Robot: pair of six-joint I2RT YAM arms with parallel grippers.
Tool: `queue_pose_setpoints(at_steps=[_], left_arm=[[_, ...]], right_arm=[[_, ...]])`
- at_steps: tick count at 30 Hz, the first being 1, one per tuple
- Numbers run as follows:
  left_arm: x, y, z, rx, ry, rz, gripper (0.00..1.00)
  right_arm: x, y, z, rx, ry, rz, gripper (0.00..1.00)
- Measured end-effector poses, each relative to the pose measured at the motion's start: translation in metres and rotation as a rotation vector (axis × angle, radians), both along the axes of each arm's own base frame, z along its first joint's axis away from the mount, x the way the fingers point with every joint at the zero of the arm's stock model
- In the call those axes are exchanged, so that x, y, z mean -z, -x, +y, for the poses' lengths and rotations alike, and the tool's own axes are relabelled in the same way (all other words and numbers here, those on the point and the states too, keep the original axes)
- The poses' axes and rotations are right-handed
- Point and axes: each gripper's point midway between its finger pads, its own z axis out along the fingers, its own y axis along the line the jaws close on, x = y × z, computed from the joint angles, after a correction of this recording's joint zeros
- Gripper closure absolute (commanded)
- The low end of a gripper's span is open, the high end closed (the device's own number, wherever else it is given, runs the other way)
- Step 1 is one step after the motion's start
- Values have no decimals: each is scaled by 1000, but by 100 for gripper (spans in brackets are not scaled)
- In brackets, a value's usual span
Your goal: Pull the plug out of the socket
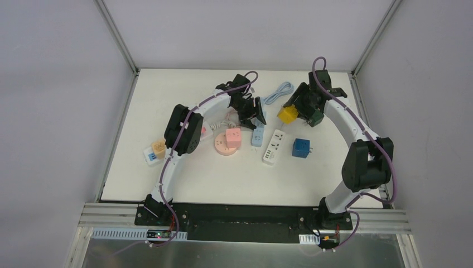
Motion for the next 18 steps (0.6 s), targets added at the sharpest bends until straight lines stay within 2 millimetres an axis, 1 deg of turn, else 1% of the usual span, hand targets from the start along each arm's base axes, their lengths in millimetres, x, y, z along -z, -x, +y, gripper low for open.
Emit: queue_pose_setpoints(at_steps=[2, 4, 7, 9, 11, 14, 16, 18], left_arm=[[-3, -1, 0, 1, 9, -7, 33], [-9, -4, 1, -3, 15, -25, 31], [-28, -7, 6, -9, 24, -69, 31], [-47, -11, 12, -19, 32, -118, 32], [-63, -14, 19, -26, 36, -166, 36], [-89, -18, 31, -39, 39, -241, 50], [-99, -22, 40, -52, 35, -275, 59], [-104, -23, 48, -60, 31, -292, 66]], right_arm=[[0, -2, -2, 12, -26, 5, 100], [0, -5, 1, 13, -53, 6, 100], [5, -9, 7, 5, -89, 13, 100], [12, -12, 12, -3, -112, 32, 100], [24, -14, 16, -7, -130, 63, 100], [42, -15, 20, -10, -147, 111, 100], [51, -17, 21, -10, -152, 131, 100], [58, -18, 22, -9, -155, 148, 100]])
